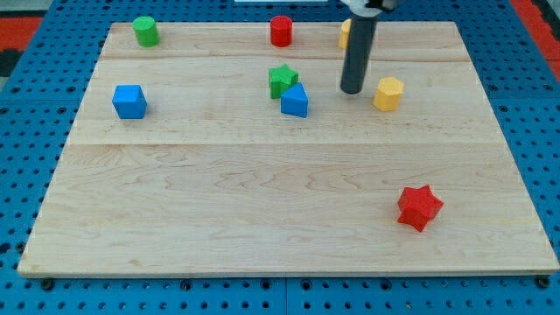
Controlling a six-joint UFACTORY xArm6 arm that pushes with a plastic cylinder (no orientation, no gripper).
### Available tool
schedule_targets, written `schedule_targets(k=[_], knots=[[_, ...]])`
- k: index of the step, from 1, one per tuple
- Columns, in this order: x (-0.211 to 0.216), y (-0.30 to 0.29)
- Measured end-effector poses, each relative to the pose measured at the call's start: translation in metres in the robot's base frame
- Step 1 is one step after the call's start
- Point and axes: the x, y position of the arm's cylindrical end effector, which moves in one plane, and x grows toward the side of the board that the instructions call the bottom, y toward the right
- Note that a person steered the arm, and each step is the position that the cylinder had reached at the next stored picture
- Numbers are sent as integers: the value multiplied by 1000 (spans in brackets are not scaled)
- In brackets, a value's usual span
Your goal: Move the triangle diagonally to the cube
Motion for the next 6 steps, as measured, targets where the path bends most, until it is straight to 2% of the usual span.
schedule_targets(k=[1, 2, 3, 5, 6], knots=[[15, -48], [-7, -61], [10, -88], [96, -76], [113, -94]])
